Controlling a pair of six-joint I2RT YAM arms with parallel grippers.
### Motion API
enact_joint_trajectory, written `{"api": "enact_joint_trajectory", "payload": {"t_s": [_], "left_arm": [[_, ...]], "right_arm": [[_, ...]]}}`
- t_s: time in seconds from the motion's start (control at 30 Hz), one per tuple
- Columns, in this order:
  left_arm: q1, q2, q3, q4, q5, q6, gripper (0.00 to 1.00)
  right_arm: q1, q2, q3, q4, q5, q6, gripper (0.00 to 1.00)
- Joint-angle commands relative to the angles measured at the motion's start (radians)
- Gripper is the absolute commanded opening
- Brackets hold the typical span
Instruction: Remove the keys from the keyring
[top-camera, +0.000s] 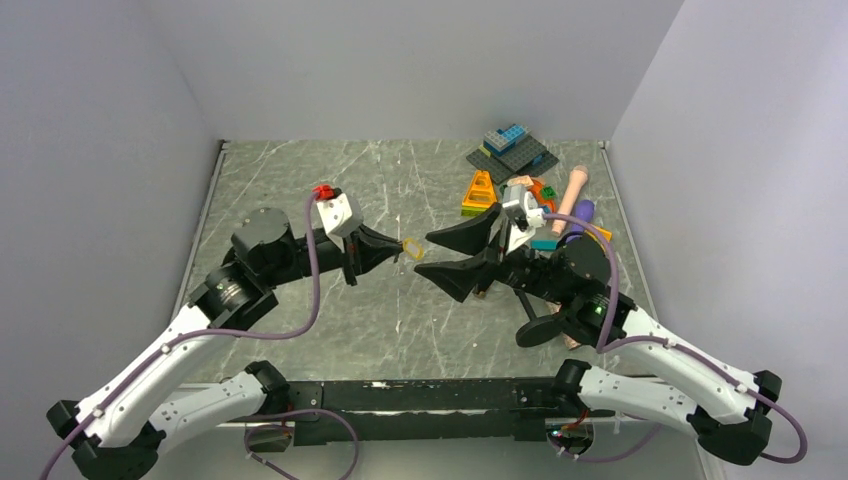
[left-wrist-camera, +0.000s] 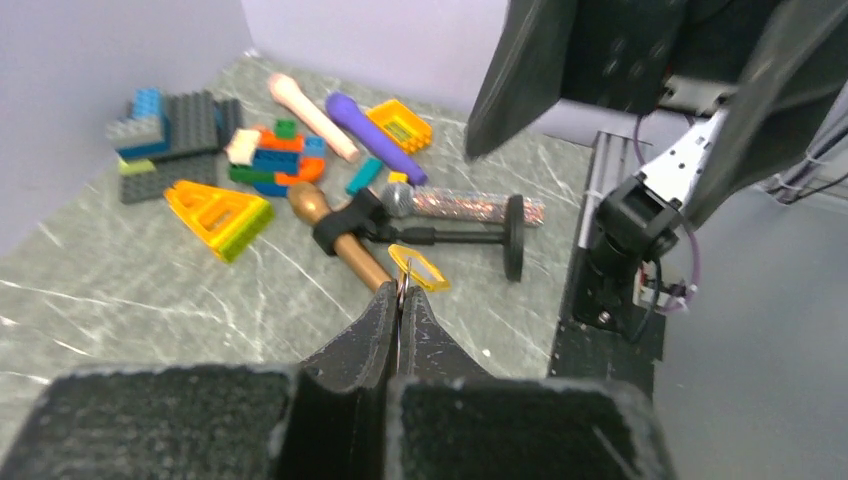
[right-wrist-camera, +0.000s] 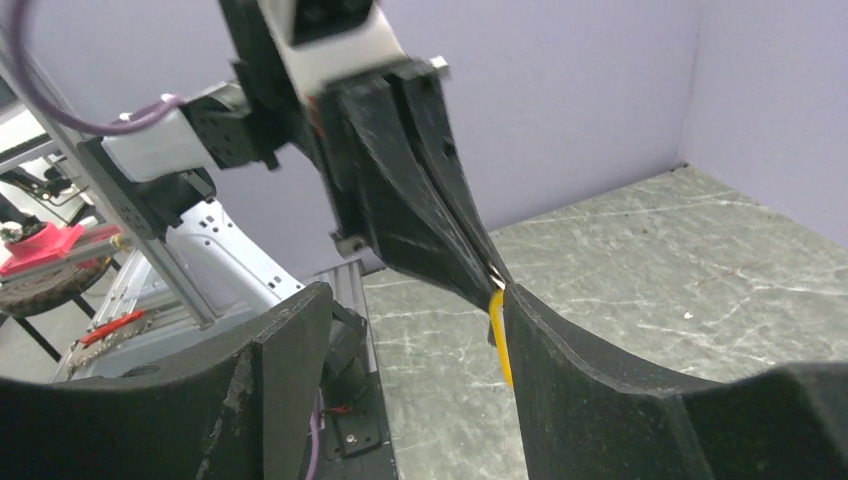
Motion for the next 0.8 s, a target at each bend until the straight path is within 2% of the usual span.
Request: {"api": "enact_joint_trajectory", "payload": {"t_s": [0.0, 0.1, 0.3, 0.6, 0.77], "left_arm": [[0.101, -0.027, -0.098, 0.194, 0.225, -0.142, 0.0], [0.128, -0.027, -0.13, 0.242, 0.308, -0.185, 0.0], [0.137, -0.034, -0.147, 0.281, 0.376, -0.199, 0.0], [0.138, -0.025, -0.142, 0.267, 0.415, -0.196, 0.0], [0.139, -0.009, -0.134, 0.253, 0.41, -0.192, 0.0]], "right_arm": [[-0.005, -0.037, -0.033, 0.084, 0.016, 0.02, 0.66], [-0.01, -0.031, -0.043, 0.1, 0.025, 0.026, 0.62], [-0.041, 0.025, -0.03, 0.115, -0.012, 0.058, 0.57], [-0.123, 0.084, -0.011, 0.142, -0.133, 0.115, 0.32], [-0.124, 0.085, 0.023, 0.094, -0.172, 0.089, 0.3]]}}
